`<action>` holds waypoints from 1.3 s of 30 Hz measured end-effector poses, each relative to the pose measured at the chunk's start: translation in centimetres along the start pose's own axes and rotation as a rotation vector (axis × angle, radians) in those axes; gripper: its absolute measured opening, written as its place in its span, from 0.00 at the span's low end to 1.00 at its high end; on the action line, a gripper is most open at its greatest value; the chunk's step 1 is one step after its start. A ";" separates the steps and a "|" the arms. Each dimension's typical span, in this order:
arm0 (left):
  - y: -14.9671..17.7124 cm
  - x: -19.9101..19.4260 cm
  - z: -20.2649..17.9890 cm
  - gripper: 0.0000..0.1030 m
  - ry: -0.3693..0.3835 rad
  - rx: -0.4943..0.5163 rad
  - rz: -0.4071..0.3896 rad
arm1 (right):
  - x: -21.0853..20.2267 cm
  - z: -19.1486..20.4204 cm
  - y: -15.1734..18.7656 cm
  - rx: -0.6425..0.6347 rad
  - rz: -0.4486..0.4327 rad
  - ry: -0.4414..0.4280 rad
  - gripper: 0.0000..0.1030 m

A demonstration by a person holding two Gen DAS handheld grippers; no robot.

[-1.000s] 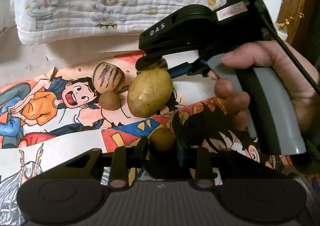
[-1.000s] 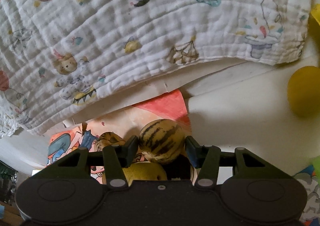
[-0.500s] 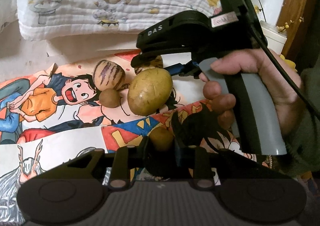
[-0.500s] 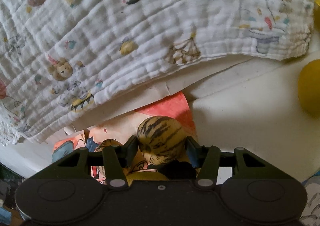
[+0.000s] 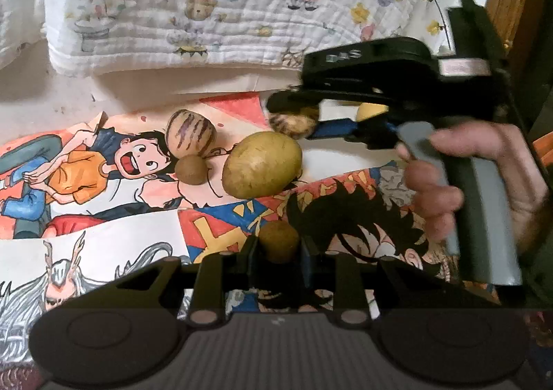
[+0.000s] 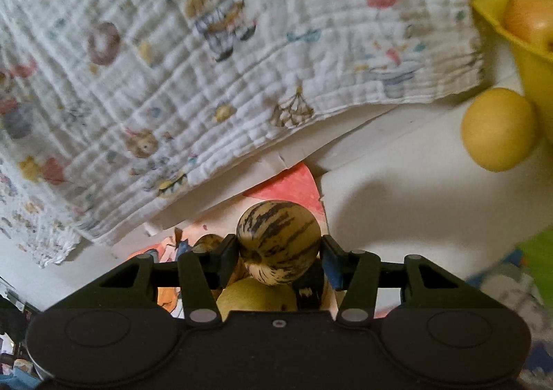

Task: Organize fruits
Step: 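Carry the small kiwi with the left tool while the right tool carries the pepino to the tray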

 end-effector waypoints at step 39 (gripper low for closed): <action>10.7 -17.6 -4.9 0.27 -0.038 0.001 -0.049 | -25.7 -0.1 16.8 -0.337 0.089 -0.164 0.52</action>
Point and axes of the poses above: each gripper's, at about its wrist camera, not at the fingertips, and x roughly the way its jaws point, z to its left, y to its underside, the point moved 5 cm from there along x, roughly the way its jaws point, and after that the axes turned 7 degrees about -z, right-handed, at the moved point
